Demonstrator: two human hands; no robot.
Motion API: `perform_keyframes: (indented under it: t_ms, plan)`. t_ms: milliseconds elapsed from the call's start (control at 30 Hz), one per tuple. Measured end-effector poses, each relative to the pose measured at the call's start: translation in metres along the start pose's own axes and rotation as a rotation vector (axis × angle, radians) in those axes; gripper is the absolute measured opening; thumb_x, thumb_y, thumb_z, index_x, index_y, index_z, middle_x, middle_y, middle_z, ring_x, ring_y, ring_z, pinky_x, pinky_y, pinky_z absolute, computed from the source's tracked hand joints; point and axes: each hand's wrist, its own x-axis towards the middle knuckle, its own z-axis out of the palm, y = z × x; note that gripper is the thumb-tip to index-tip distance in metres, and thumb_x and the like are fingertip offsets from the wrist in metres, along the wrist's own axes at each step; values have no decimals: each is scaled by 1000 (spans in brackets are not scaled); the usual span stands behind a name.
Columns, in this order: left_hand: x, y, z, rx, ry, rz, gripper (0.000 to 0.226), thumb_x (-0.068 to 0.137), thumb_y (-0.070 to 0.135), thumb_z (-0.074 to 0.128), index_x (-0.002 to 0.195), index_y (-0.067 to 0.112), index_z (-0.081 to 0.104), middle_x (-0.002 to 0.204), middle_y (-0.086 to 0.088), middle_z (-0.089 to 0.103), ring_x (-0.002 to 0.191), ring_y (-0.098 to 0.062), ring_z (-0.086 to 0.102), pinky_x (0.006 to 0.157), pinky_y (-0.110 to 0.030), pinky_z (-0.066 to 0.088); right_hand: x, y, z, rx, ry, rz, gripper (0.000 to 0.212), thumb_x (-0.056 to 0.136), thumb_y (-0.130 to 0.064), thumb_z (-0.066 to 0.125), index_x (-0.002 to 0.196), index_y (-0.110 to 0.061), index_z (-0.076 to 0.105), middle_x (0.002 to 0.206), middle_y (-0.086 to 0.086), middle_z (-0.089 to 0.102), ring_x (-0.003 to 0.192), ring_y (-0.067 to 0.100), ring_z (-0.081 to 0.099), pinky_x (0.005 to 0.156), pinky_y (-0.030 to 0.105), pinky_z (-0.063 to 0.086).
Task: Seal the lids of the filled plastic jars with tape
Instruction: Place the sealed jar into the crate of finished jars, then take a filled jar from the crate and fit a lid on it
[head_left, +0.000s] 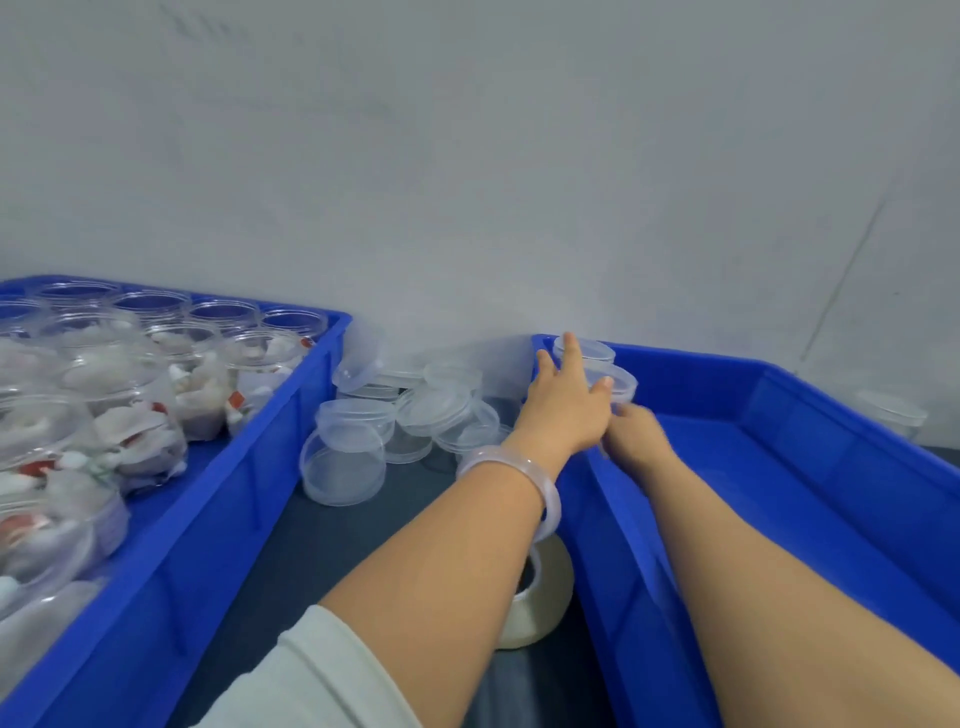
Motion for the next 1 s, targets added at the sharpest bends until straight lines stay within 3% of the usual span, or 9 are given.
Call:
perform_keyframes:
  t_ms: [133, 200, 367, 467, 533, 600, 667, 800, 1000]
  plan:
    - [-12, -21, -50, 210, 79, -43, 67, 100, 26, 38, 153, 18, -2, 157, -24, -7, 146, -38, 4, 117, -41, 9, -4, -40, -5, -306, 300, -37, 34, 90, -13, 43, 119, 4, 51, 125, 25, 50, 114, 40, 45, 88, 41, 39]
    - [-20, -35, -83, 379, 169, -109, 69, 97, 19, 41, 153, 15, 0, 156, -25, -7, 146, -38, 0, 117, -43, 8, -10, -72, 8, -318, 314, -162, 38, 91, -15, 45, 125, 1, 50, 129, 24, 51, 120, 41, 44, 93, 42, 38]
    - [-49, -77, -168, 670, 396, -292, 66, 94, 20, 47, 148, 3, 13, 158, -21, 0, 146, -36, 0, 118, -45, 12, -46, -159, 80, -232, -81, -523, 45, 95, -17, 47, 139, -8, 43, 142, 15, 48, 129, 30, 44, 102, 31, 33]
    - [-56, -108, -199, 683, 293, -384, 55, 96, 16, 45, 145, -1, 27, 157, -20, 8, 143, -39, 18, 114, -46, 23, -76, -186, 124, -267, -264, -646, 35, 94, -8, 43, 127, -2, 50, 131, 18, 54, 121, 34, 49, 92, 33, 36]
    - [-58, -122, -208, 661, 208, -423, 45, 95, 17, 47, 135, -2, 42, 151, -23, 26, 129, -41, 43, 106, -46, 34, -89, -190, 143, -315, -360, -659, 33, 91, -3, 41, 123, -2, 49, 126, 20, 55, 115, 34, 49, 87, 35, 38]
    - [-57, -131, -209, 649, 276, -419, 36, 96, 25, 45, 116, -2, 56, 128, -22, 52, 109, -36, 56, 99, -40, 40, -93, -186, 153, -328, -404, -634, 32, 91, -2, 38, 122, -3, 47, 123, 19, 54, 104, 31, 49, 78, 33, 37]
    - [-57, -130, -210, 587, 279, -426, 27, 94, 19, 50, 115, 3, 57, 121, -18, 56, 103, -31, 58, 94, -38, 43, -94, -178, 156, -289, -394, -615, 32, 92, -4, 38, 123, -6, 46, 124, 16, 54, 100, 28, 50, 79, 34, 39]
    - [-58, -127, -212, 605, 339, -414, 23, 89, 8, 55, 109, 1, 64, 112, -19, 65, 104, -34, 61, 84, -37, 47, -94, -165, 155, -202, -402, -630, 38, 98, -10, 36, 136, -5, 39, 146, 13, 38, 128, 33, 41, 101, 39, 33]
    - [-63, -78, -233, 833, 641, -196, 11, 83, 3, 58, 91, 2, 66, 104, -24, 64, 98, -42, 61, 69, -37, 41, -91, -161, 146, 362, -359, -443, 63, 96, -24, 44, 151, -11, 15, 153, 7, 29, 140, 24, 28, 101, 23, 26]
